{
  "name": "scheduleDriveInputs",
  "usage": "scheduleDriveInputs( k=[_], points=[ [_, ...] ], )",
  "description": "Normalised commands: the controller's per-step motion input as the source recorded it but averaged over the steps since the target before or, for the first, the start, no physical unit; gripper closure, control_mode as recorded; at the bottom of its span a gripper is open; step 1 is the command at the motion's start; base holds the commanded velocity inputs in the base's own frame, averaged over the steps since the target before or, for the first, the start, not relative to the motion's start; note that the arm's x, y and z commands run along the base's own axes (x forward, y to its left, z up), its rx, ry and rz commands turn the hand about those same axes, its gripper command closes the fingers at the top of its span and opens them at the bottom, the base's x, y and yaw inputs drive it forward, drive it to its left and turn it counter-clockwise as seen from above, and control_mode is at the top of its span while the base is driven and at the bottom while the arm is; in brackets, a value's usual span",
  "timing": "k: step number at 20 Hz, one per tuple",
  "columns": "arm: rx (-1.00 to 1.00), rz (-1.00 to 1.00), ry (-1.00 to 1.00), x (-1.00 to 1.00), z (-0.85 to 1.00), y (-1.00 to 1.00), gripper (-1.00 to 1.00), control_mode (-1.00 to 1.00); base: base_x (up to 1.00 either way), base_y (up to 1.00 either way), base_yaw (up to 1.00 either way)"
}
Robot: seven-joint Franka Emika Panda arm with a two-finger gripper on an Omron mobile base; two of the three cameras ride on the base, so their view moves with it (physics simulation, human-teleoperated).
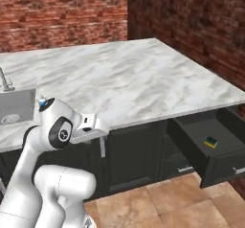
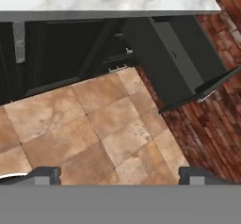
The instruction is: Restock the sink supplies by placing the sponge and soap dispenser on the counter and next to the sink. Make sure the soap dispenser is upright.
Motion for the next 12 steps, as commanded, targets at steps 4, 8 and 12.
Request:
scheduleDriveInputs(
  k=[4,8,12],
  points=[
    [0.00,0.00,0.00,0.00,0.00,0.00,-1.00,1.00,0.60,-0.53,-0.33],
    [0.00,0.00,0.00,0.00,0.00,0.00,-1.00,1.00,0.52,-0.65,-0.12],
    [0.00,0.00,0.00,0.00,0.00,0.00,-1.00,1.00,0.72,-0.21,-0.08]
  ],
)
